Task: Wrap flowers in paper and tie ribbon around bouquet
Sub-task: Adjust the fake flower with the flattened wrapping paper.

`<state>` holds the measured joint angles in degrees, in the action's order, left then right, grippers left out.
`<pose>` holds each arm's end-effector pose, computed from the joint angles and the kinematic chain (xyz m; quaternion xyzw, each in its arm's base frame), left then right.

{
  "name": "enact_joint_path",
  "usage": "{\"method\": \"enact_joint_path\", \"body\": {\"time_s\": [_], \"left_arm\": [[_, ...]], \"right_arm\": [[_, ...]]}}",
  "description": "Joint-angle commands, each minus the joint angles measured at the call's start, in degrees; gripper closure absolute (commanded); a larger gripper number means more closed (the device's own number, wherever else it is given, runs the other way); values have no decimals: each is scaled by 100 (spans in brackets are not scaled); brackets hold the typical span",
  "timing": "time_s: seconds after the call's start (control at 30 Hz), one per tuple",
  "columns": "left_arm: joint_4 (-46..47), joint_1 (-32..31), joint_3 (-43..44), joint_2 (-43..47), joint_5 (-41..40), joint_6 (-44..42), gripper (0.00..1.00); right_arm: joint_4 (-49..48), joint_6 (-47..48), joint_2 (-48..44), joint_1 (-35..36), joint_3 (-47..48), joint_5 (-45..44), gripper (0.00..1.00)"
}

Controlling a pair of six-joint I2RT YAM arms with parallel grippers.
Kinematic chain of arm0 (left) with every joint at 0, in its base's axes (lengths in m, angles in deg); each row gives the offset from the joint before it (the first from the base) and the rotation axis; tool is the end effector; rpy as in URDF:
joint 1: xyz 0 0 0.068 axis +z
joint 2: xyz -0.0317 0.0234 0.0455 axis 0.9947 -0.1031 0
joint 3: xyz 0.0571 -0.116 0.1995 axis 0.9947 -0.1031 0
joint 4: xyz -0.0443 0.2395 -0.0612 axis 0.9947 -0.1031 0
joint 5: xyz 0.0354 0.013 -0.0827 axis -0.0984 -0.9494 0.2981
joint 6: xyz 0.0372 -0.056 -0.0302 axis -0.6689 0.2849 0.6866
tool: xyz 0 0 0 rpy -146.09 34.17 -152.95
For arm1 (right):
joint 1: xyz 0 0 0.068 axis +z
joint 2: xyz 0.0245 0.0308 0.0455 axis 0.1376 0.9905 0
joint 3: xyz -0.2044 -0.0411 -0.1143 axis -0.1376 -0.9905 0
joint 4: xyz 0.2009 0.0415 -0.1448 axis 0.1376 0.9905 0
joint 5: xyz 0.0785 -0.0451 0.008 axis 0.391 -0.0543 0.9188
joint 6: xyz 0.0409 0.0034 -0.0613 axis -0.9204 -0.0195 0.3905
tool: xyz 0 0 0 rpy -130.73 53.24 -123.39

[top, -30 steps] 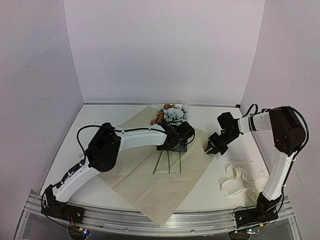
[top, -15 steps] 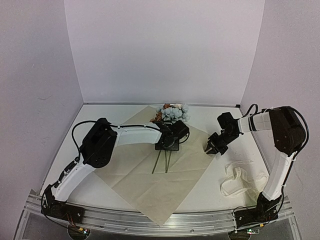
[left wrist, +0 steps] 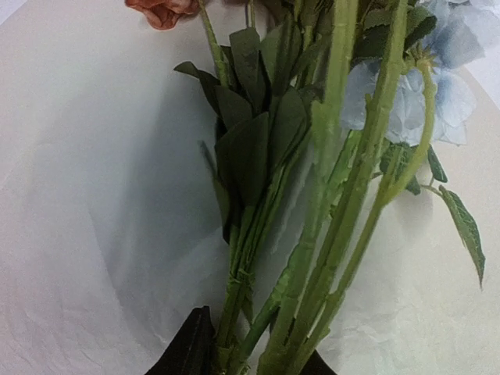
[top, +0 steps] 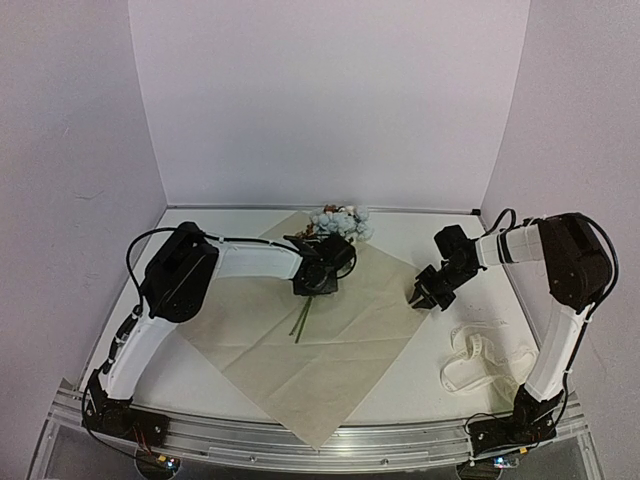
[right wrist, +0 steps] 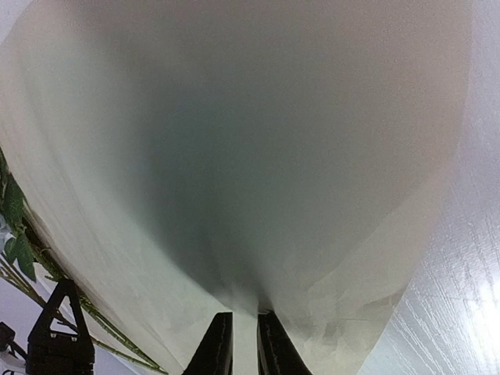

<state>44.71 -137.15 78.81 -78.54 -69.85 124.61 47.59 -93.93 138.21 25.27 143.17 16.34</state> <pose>0.3146 -0.3737 0.0857 -0.0266 0.9476 -0.0467 0.3149 0.3252 0.1286 0.0837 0.3122 0.9039 0.2912 0.0263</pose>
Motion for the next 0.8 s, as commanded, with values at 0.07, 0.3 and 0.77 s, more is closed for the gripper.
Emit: {"method": "enact_joint_path", "body": {"time_s": [0.07,0.3,0.77], "left_arm": [[269,224,-576,481,13,414,79],[510,234,-555,521,307,792,87],[890,234,-1007,686,561,32,98]], "right_arm": [[552,62,56,35,-266,-346,88],[561,2,8,39,-338,-377,88],[565,-13,-122,81,-310,-293,88]]}}
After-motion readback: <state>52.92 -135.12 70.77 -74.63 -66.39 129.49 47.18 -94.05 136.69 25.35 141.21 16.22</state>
